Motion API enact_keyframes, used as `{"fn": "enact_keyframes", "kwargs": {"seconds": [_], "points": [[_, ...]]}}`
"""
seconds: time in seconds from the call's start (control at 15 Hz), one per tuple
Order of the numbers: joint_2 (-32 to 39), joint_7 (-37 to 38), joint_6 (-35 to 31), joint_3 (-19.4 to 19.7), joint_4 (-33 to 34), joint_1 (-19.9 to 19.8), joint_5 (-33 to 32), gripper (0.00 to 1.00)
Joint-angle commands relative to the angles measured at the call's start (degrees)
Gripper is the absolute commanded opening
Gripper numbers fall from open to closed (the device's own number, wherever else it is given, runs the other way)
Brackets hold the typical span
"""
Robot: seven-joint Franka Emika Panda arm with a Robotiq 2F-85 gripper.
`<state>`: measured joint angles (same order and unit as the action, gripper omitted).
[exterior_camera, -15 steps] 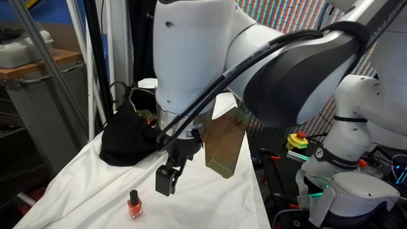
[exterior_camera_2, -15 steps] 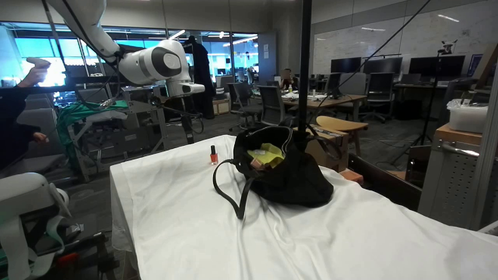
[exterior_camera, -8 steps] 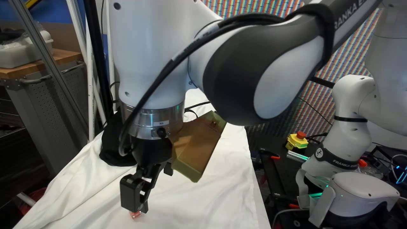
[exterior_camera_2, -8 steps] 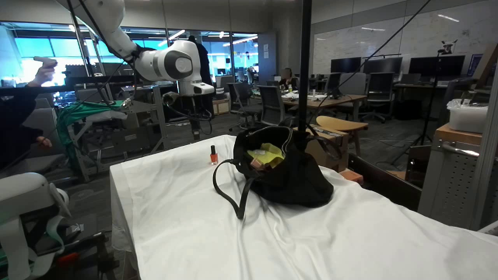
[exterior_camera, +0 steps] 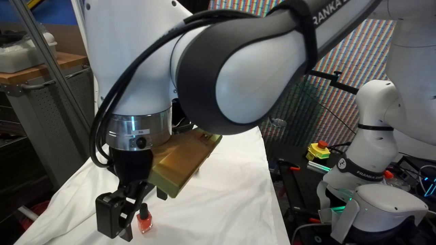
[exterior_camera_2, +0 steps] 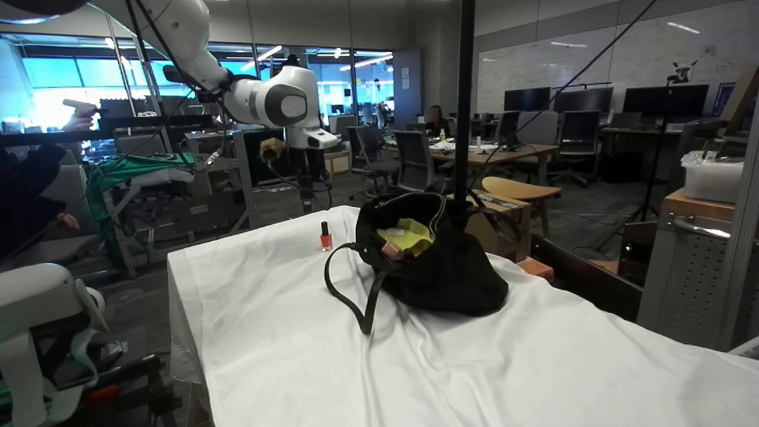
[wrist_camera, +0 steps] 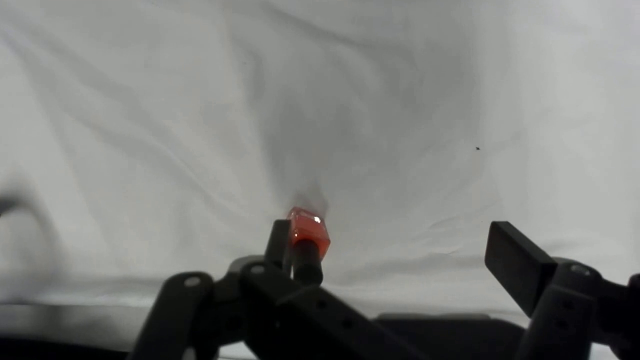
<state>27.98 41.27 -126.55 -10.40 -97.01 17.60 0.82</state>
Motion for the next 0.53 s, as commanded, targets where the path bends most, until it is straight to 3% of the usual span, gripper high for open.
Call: {"fn": "enact_keyframes", "kwargs": {"seconds": [0.0,0.47], "points": [[4.1,-1.81,0.42,1.18,5.02,0.27,2.69,1.0],[7.74,-2.0,0.89,2.93,7.0,-0.76,4.86,1.0]]}}
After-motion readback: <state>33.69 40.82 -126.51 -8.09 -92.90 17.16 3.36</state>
